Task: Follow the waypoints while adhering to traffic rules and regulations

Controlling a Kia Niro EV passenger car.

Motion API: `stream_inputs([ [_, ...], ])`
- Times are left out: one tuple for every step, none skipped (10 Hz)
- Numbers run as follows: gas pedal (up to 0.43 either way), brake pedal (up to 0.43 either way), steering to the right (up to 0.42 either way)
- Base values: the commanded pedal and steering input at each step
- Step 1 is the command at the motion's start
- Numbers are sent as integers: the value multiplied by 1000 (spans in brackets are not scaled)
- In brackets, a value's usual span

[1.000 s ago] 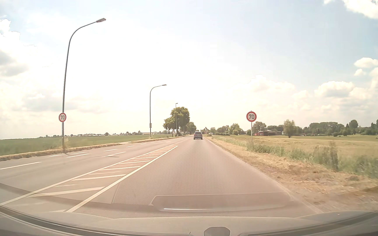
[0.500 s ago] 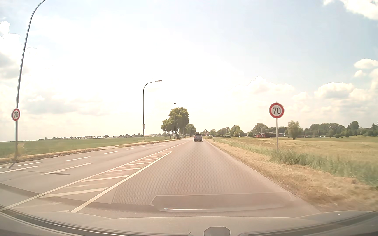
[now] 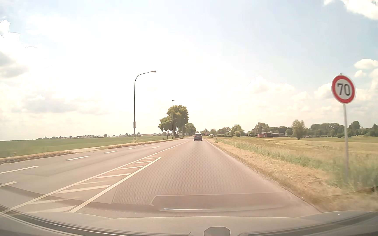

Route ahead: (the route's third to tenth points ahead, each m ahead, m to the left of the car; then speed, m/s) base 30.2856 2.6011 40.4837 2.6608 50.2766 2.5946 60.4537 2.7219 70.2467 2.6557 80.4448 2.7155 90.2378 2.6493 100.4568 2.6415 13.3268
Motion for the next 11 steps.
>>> stream_inputs([
  [299,0,-3],
  [319,0,-3],
  [331,0,-3],
  [331,0,-3],
  [331,0,-3],
  [331,0,-3],
  [331,0,-3],
  [331,0,-3],
  [331,0,-3],
  [331,0,-3],
  [331,0,-3],
])
